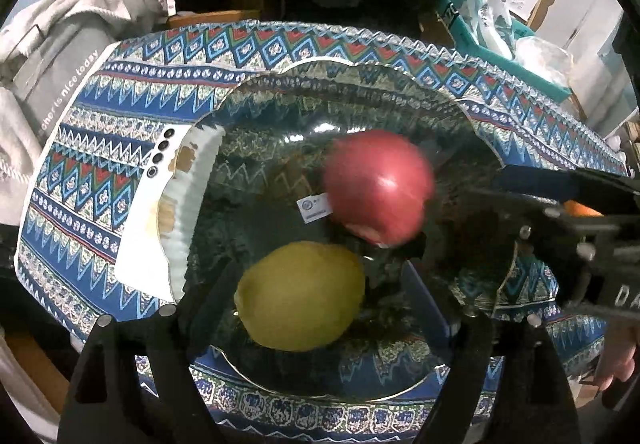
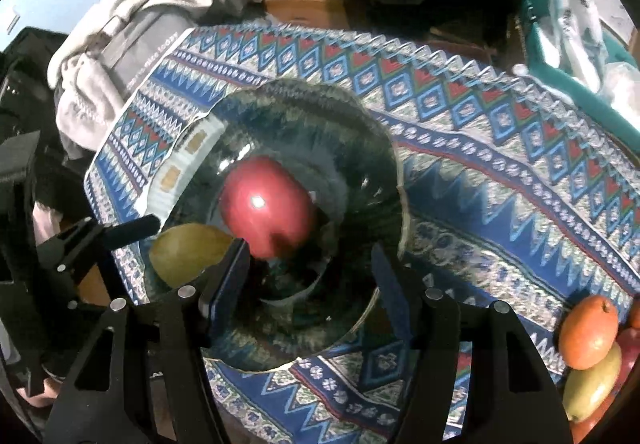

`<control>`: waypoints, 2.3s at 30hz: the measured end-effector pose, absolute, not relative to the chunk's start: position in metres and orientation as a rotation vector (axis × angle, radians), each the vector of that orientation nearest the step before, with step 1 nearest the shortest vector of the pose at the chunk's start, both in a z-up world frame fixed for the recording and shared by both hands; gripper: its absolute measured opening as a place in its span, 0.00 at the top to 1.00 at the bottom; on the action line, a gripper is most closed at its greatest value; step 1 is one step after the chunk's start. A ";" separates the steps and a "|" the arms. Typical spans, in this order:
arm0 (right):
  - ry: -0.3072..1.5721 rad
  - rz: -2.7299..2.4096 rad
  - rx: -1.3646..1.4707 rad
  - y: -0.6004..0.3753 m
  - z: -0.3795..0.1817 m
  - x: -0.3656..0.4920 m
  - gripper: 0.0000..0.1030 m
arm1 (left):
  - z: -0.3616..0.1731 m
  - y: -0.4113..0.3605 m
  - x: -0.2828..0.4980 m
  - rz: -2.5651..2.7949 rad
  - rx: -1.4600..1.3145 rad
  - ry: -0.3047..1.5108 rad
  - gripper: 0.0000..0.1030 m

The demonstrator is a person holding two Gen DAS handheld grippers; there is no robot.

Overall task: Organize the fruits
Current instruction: 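Lower mango into glass bowl and open left gripper while right releases apple there, then withdraw both grippers from the bowl back toward the fruit pile, then move left gripper to yellow pear while right gripper approaches large orange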

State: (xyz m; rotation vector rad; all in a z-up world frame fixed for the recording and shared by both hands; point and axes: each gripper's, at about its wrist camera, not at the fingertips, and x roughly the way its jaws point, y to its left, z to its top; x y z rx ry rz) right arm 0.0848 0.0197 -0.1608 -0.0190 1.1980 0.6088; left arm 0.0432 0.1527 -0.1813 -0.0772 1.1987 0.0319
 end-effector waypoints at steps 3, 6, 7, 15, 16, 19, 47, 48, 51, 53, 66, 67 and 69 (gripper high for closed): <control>1.176 0.584 -0.010 0.010 -0.150 0.084 0.38 | -0.172 0.149 0.044 0.025 -0.074 1.176 0.17; 1.142 0.548 -0.037 0.000 -0.136 0.081 0.38 | -0.163 0.143 0.045 0.013 -0.070 1.157 0.17; 1.136 0.540 -0.037 -0.003 -0.133 0.080 0.37 | -0.160 0.141 0.044 0.006 -0.068 1.148 0.17; 1.058 0.432 -0.052 -0.041 -0.095 0.069 0.34 | -0.135 0.117 0.041 -0.041 -0.022 1.082 0.17; 1.052 0.425 -0.047 -0.045 -0.091 0.068 0.34 | -0.130 0.114 0.041 -0.050 -0.021 1.072 0.17; 1.033 0.391 -0.028 -0.061 -0.080 0.063 0.31 | -0.118 0.107 0.039 -0.074 -0.032 1.043 0.17; 0.886 0.141 0.016 -0.219 -0.021 0.009 0.20 | -0.055 0.001 0.026 -0.286 0.062 0.813 0.17; 0.880 0.135 0.016 -0.224 -0.020 0.007 0.20 | -0.053 -0.004 0.025 -0.299 0.067 0.812 0.17; 0.863 0.113 0.017 -0.237 -0.015 0.000 0.19 | -0.050 -0.014 0.024 -0.330 0.079 0.807 0.17; 0.855 0.102 0.025 -0.247 -0.013 -0.004 0.18 | -0.046 -0.021 0.023 -0.346 0.082 0.798 0.17; 0.843 0.030 0.034 -0.292 -0.016 -0.022 0.18 | -0.034 -0.064 0.021 -0.438 0.110 0.801 0.17; 0.842 0.025 0.036 -0.295 -0.016 -0.024 0.18 | -0.034 -0.068 0.020 -0.442 0.117 0.802 0.17; 0.840 0.019 0.041 -0.300 -0.015 -0.026 0.18 | -0.034 -0.075 0.020 -0.450 0.125 0.807 0.17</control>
